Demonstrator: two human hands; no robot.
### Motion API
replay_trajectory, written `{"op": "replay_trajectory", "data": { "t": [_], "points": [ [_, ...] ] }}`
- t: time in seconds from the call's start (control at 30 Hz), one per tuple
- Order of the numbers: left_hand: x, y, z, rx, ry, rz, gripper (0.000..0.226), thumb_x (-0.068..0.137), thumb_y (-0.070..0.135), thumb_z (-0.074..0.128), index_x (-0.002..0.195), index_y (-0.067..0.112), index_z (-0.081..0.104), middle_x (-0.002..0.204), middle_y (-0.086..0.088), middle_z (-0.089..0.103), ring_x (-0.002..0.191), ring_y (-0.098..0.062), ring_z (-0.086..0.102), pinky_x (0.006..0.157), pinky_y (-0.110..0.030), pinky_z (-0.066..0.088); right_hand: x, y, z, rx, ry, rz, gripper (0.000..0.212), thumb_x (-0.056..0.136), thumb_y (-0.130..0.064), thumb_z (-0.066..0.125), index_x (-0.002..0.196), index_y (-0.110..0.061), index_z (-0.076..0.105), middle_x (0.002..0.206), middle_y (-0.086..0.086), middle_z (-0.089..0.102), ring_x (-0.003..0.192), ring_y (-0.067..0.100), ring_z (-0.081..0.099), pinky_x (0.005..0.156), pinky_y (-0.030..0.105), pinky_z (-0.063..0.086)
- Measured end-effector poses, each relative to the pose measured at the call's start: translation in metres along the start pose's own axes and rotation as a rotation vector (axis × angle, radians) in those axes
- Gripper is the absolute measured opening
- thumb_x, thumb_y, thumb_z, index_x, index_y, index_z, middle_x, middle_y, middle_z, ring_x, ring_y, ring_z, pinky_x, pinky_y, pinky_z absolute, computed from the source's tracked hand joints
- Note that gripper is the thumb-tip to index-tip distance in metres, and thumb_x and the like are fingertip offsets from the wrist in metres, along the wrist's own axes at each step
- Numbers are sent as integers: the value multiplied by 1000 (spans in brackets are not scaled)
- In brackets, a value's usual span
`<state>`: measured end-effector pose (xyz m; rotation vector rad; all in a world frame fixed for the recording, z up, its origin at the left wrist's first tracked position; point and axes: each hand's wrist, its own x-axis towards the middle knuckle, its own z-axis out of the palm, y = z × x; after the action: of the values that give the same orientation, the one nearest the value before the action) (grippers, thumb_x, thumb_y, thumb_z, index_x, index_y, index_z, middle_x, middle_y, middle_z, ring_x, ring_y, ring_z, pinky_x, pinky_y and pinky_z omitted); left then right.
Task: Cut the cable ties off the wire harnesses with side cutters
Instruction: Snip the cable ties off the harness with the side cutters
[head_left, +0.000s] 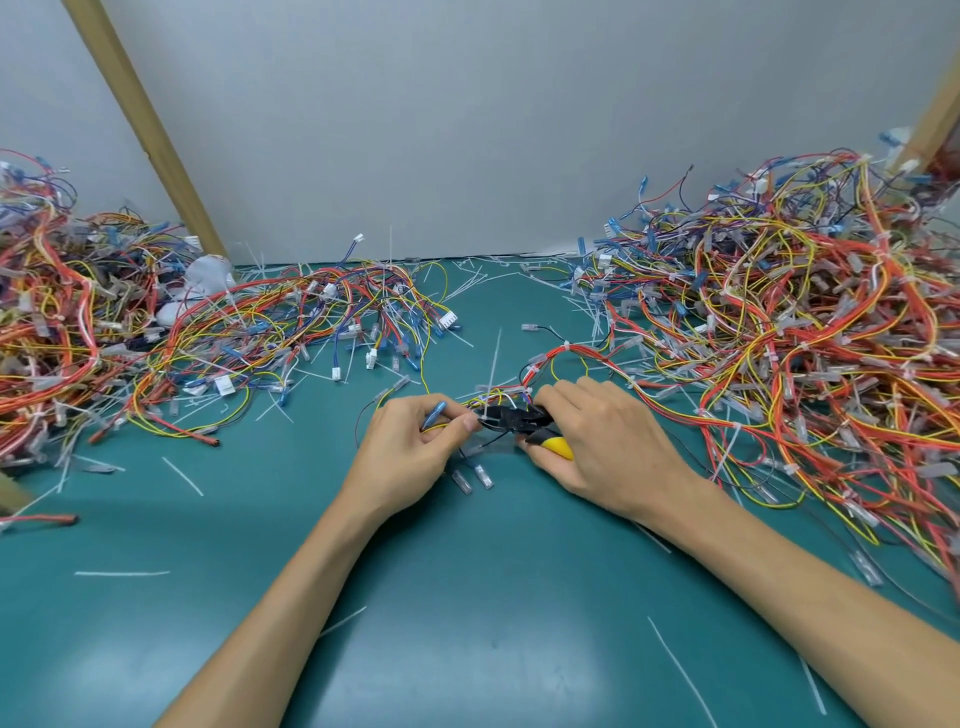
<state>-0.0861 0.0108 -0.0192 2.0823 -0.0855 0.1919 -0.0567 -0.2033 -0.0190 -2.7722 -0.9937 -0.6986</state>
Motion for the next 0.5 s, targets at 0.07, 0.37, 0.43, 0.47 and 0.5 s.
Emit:
{"op": "replay_trajectory", "data": {
  "t": [0.07,0.37,0.43,0.47,0.5],
  "points": [
    [0,-1,0,7,1,7,19,92,21,63,75,15,67,46,9,31,49,-12,22,49,-26,20,-1,-2,-1,16,-20,1,34,85,-44,67,95,-13,60,79,1,60,75,27,57,67,37,47],
    [-4,2,3,41,35,50,16,92,23,64,77,18,68,45,10,40,44,-8,28,49,-23,25,-3,-5,-3,72,-67,41,30,91,-50,54,94,-20,51,80,-4,59,78,25,61,55,31,26],
    [-7,4,6,46,54,74,15,93,20,63,79,18,68,40,14,41,37,-1,33,45,-13,26,-4,-5,-4,97,-93,74,29,92,-51,52,93,-22,48,83,-4,59,82,25,61,56,32,26],
    [-8,4,7,48,56,82,13,92,20,64,80,19,69,42,14,43,37,1,37,46,-11,29,-4,-5,-4,102,-106,87,29,92,-52,51,93,-23,46,84,-4,59,83,26,61,57,33,26],
    [-8,4,7,47,52,86,11,91,20,65,81,19,69,47,15,47,41,5,43,49,-12,33,-4,-4,-4,105,-116,96,30,92,-52,50,93,-23,45,86,-3,60,85,26,60,58,33,27]
  ]
}}
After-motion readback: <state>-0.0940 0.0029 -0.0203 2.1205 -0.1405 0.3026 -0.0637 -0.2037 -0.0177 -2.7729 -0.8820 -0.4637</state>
